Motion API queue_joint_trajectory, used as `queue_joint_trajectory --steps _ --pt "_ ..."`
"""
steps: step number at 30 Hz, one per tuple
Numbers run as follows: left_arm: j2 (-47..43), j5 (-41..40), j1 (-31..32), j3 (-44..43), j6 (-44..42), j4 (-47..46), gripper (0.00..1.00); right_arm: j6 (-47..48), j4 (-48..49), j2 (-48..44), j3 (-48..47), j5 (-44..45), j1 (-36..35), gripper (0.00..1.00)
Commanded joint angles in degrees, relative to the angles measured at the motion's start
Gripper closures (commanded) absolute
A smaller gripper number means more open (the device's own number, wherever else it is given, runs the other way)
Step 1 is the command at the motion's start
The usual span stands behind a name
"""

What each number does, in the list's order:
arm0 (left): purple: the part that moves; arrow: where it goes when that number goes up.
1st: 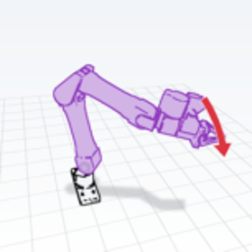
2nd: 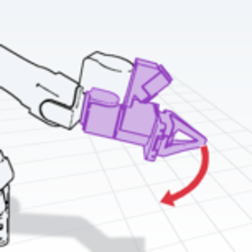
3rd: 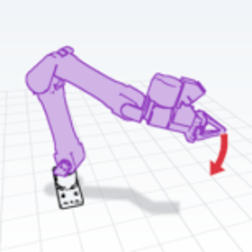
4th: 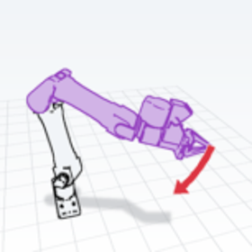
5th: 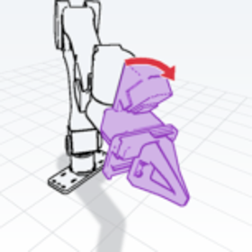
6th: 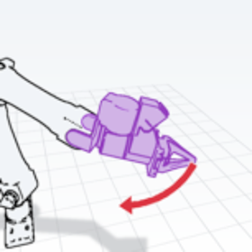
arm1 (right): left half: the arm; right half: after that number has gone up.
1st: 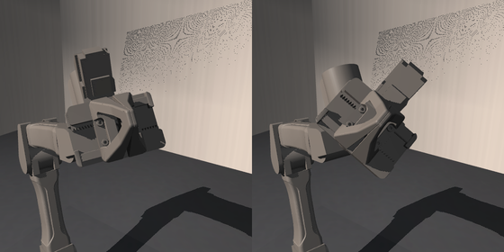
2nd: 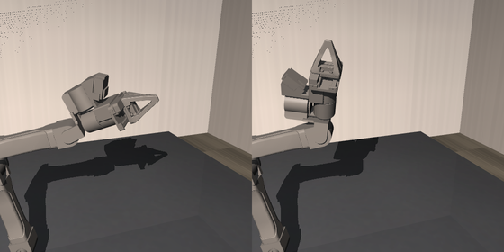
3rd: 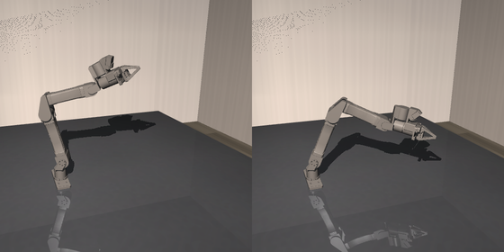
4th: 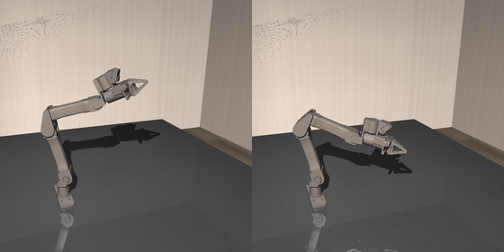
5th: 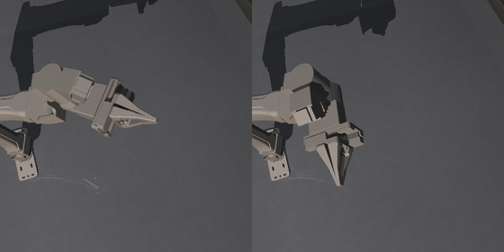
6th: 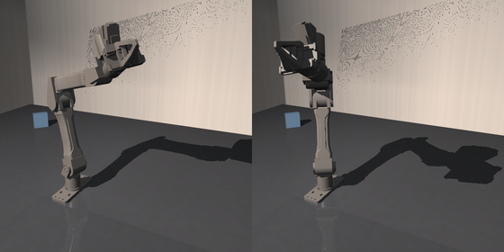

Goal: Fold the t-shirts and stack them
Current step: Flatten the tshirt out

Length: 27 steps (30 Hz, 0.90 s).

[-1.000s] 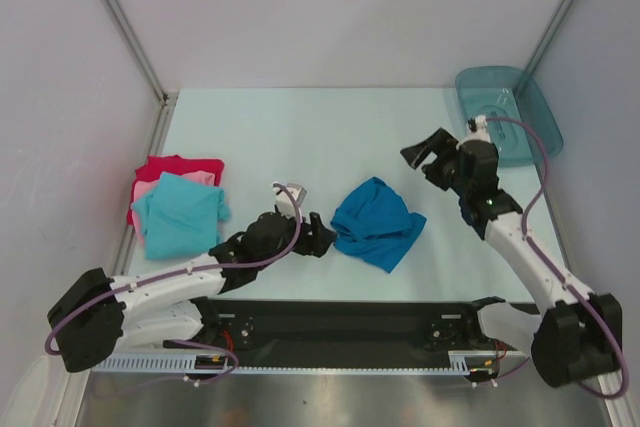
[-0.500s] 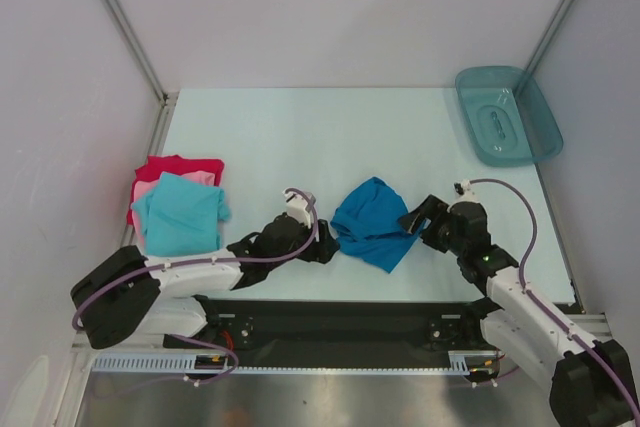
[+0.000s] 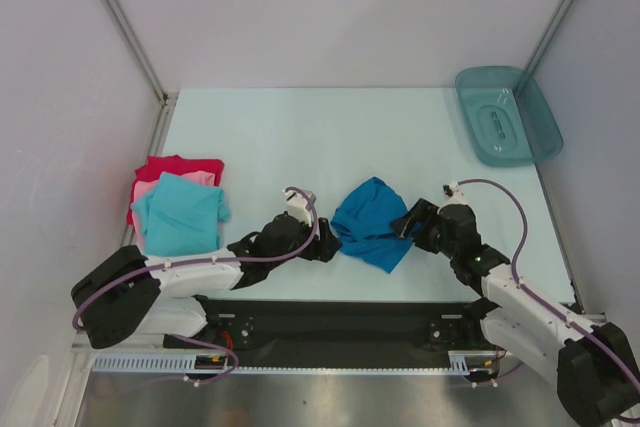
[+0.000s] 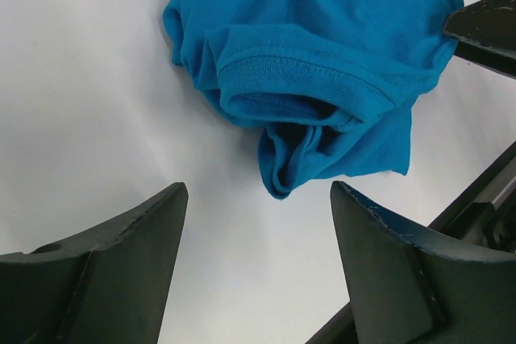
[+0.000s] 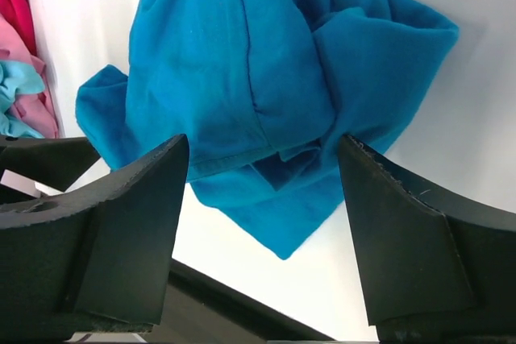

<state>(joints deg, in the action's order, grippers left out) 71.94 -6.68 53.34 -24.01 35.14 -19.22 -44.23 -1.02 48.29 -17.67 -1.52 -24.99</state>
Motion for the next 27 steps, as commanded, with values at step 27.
queue_joint_trajectory --steps 27 --pt "-2.33 0.61 1.24 0.72 0.28 -4.42 0.23 3.09 3.75 12.36 -12.04 4.33 -4.01 0.29"
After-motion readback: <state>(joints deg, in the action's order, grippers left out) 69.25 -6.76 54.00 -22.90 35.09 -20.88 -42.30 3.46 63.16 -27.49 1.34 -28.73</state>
